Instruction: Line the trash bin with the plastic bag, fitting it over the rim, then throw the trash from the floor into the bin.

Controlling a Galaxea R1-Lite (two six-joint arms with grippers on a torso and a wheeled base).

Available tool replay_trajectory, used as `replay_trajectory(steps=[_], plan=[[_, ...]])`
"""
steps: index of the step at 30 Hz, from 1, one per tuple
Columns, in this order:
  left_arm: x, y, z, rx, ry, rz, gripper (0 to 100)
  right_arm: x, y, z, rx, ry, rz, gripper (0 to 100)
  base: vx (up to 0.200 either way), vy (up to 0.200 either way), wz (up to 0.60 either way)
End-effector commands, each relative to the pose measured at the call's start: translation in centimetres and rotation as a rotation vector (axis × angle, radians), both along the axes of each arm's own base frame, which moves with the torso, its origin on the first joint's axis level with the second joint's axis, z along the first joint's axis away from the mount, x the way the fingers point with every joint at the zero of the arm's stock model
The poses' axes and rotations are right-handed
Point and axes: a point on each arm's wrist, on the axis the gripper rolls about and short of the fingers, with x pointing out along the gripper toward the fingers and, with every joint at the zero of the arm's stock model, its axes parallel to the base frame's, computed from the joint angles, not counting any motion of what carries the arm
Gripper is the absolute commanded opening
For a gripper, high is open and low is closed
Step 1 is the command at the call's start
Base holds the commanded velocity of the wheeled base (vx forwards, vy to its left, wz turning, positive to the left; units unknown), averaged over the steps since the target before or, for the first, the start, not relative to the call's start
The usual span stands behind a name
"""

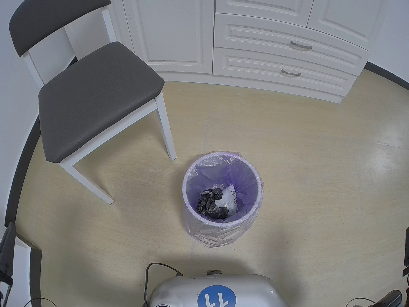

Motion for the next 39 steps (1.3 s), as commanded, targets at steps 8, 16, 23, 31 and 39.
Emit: replay_trajectory(steps=[8,16,23,31,39], plan=[[-3.9,0.0,-1.9,-0.003,-0.109,0.054,100,-0.1,0.2,-1.5,0.008,0.023,0.108,100,0.000,0.000,0.00],[-3.8,-0.1,-3.3,-0.016,-0.054,0.061,100,0.1,0.3,-3.0,-0.066,0.179,0.141,100,0.000,0.000,0.00],[-2.9,-0.1,-4.9,-0.015,0.001,0.071,100,0.1,0.4,-3.0,-0.108,0.182,0.199,100,0.000,0.000,0.00],[-2.4,-0.1,-6.2,-0.051,0.051,0.069,100,0.1,0.5,-3.1,-0.096,0.185,0.238,100,0.000,0.000,0.00],[-1.2,-0.1,-8.5,0.013,0.049,0.080,100,0.1,0.4,-3.5,-0.173,0.230,0.182,100,0.000,0.000,0.00]])
